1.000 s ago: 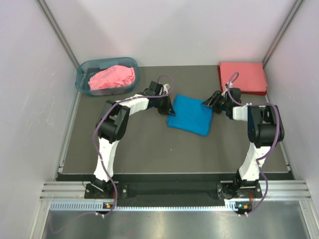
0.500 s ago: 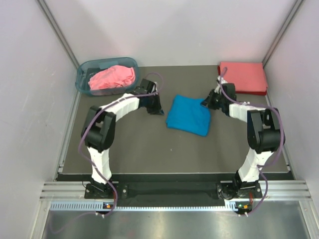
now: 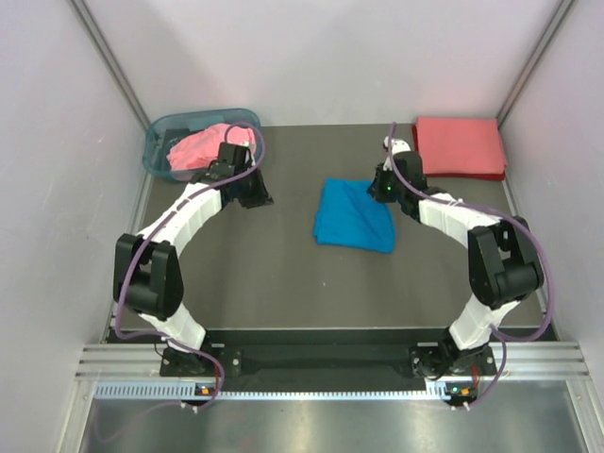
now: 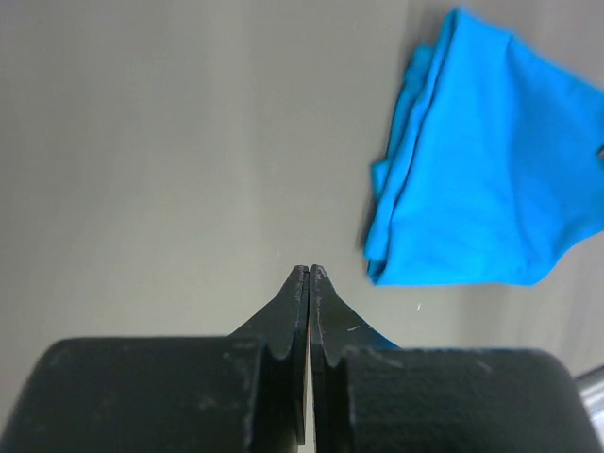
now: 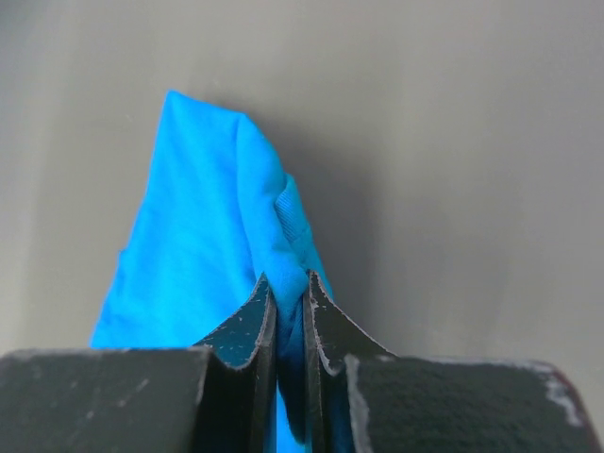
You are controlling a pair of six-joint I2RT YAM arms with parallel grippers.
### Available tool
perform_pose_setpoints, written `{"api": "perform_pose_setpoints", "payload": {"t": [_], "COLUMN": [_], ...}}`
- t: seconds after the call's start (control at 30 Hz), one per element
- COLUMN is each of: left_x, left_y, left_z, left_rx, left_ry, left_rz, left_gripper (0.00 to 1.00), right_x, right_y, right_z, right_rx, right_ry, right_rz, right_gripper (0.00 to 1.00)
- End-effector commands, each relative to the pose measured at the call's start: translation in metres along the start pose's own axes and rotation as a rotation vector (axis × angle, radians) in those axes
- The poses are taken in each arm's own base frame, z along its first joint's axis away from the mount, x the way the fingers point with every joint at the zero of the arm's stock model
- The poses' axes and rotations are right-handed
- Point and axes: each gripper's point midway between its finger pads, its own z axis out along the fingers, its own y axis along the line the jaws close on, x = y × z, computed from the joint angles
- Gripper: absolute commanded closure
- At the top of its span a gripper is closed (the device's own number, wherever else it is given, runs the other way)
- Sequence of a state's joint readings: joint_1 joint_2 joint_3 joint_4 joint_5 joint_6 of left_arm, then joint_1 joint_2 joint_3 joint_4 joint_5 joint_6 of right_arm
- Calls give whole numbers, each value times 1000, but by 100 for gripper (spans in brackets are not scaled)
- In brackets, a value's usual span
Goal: Fold and stack the t-shirts
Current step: Neatly place the folded tshirt to the corner
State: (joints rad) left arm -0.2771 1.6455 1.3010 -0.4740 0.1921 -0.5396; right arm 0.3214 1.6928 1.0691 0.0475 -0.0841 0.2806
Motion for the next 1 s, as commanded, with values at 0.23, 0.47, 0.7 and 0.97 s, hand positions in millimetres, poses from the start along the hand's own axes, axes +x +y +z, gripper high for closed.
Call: {"api": "perform_pose_setpoints", "payload": {"t": [0.23, 0.47, 0.7, 0.97], "left_x": [13, 21, 31, 32], "left_y": [-19, -21, -32, -38], "left_z": [-23, -17, -10, -15], "left_rx": [100, 145, 223, 258], "left_ry": [7, 31, 81, 90], "left_rz": [66, 105, 97, 105], "left_gripper": [100, 100, 100, 100], "right_x": [-84, -117, -171, -217], "right_y": [-44, -98, -148, -196], "right_z": [29, 26, 13, -7], "right_rx": [24, 16, 179, 285], "right_ry": [-12, 21, 1, -75], "right_rz": [-262, -294, -406, -414], "right_gripper": [100, 100, 100, 100]}}
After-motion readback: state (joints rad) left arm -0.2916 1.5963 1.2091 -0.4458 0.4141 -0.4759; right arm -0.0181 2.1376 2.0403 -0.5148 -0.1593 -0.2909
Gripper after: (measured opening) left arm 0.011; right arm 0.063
